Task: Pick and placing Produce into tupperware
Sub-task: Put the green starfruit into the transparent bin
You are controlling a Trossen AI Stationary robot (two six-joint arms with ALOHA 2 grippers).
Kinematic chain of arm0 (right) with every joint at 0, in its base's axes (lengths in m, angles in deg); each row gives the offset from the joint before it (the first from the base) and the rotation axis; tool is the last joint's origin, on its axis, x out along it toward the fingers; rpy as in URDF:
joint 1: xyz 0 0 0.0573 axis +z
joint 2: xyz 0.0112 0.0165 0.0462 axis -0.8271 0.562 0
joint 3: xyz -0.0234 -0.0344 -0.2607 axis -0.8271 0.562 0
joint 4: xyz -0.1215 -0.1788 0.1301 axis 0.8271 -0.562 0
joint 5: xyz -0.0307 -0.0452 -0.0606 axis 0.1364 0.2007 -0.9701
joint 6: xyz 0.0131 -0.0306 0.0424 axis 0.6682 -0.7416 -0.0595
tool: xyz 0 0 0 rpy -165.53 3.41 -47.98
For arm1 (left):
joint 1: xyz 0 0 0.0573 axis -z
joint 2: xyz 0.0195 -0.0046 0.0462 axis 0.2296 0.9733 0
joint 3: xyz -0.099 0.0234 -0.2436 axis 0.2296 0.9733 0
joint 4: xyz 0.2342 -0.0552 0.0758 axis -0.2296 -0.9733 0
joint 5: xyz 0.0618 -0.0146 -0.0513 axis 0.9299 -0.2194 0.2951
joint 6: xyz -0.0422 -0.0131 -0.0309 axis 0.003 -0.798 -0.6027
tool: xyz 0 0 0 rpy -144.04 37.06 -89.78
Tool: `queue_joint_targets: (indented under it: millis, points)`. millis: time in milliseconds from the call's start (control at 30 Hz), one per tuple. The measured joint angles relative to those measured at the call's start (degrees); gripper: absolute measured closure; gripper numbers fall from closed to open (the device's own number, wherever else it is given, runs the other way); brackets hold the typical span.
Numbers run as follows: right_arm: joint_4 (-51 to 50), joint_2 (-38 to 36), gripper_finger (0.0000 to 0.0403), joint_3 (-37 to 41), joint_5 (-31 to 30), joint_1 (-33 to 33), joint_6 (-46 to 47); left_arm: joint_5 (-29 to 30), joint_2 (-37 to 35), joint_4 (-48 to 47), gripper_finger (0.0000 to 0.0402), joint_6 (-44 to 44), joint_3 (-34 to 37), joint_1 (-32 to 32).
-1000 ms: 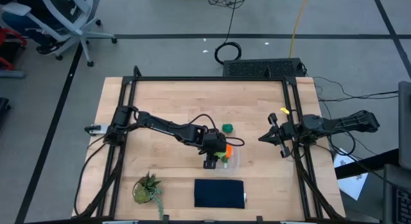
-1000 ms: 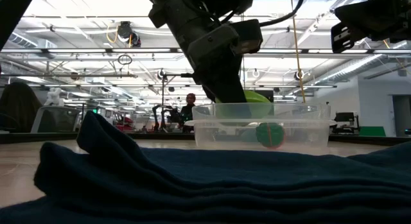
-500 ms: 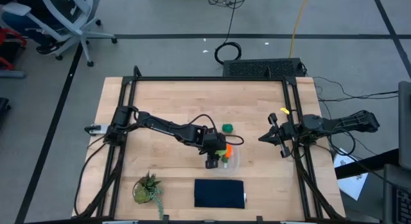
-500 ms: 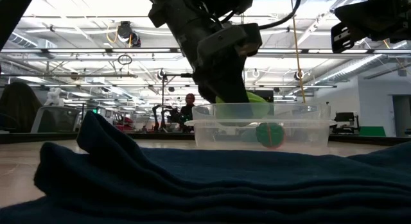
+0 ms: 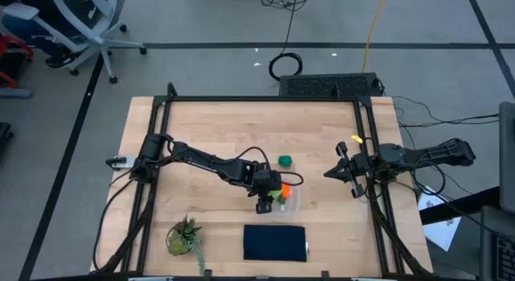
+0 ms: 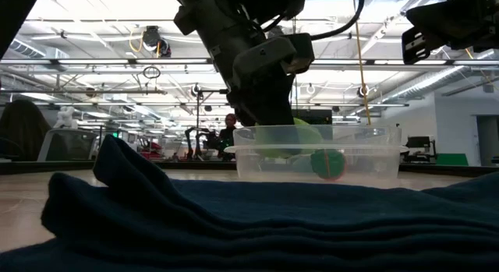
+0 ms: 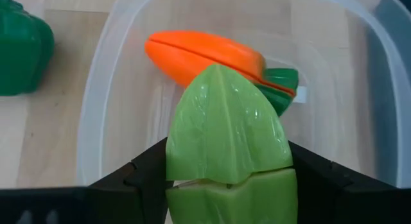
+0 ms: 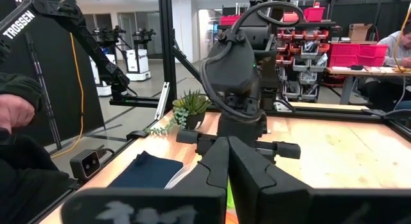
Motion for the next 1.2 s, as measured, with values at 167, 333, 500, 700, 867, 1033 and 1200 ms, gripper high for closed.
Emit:
queue_joint_targets:
  millis: [167,333,500,700,867,1033,1200]
  points:
    - [0.0,0.0,0.0403,0.0,0.0,0.0,0.0,0.0,0.5,0.5,0.0161,-0.2,0.0,-0.1]
    - [0.0,0.0,0.0403,0.0,0.0,0.0,0.0,0.0,1.9,0.9,0.0161,-0.1,0.0,-0.2]
    - [0.0,0.0,0.0403,0.0,0.0,0.0,0.0,-0.4,1.8,0.8,0.0160,0.3,0.0,-0.2]
    - [0.0,0.0,0.0403,0.0,0.0,0.0,0.0,-0.4,1.8,0.9,0.0160,1.3,0.0,-0.2]
    - [0.0,0.0,0.0403,0.0,0.0,0.0,0.0,-1.5,1.8,0.9,0.0160,1.4,0.0,-0.2]
    - [0.0,0.0,0.0403,0.0,0.0,0.0,0.0,-2.3,1.8,0.9,0.0160,1.4,0.0,-0.2]
    - [0.0,0.0,0.0403,0.0,0.0,0.0,0.1,-4.0,1.8,1.3,0.0156,1.5,0.0,-0.2]
